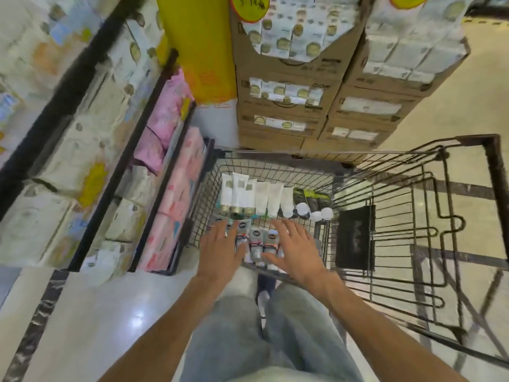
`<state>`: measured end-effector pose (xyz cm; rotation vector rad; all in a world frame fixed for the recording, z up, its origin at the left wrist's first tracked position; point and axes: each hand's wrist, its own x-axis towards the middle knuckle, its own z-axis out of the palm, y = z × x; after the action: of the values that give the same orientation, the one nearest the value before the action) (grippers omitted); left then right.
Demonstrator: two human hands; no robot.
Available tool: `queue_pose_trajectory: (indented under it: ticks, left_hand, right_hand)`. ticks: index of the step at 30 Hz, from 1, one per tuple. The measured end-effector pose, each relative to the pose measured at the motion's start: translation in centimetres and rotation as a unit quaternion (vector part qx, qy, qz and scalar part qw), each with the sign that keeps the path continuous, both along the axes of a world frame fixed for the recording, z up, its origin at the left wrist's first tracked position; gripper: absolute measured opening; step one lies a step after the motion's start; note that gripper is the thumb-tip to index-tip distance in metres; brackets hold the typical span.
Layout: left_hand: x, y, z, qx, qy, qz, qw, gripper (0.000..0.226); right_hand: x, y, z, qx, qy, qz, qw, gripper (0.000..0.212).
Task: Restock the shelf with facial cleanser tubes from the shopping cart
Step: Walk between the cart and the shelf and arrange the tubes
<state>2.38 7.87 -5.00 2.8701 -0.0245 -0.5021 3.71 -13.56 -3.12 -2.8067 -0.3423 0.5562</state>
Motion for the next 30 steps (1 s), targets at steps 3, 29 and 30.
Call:
queue_pose_trajectory:
  ticks: [3, 29, 30]
  left_hand:
    - [4.3, -0.4, -1.8, -0.026, 0.008, 0.011, 1.000, 0.066]
    - [21.0, -3.1, -26.4, -0.030, -0.051, 0.262, 0.963, 0.079]
    - [21.1, -3.0, -26.1, -0.045, -0.048, 0.270, 0.961, 0.078]
  right_hand:
    - [3.0, -0.5, -2.5, 0.003, 0.023, -0.013, 1.000, 0.086]
    - [7.6, -0.8, -24.0, 0.072, 0.116, -0.158, 0.978, 0.085]
    - [7.6, -0.7, -23.8, 0.070, 0.119, -0.158, 0.978, 0.084]
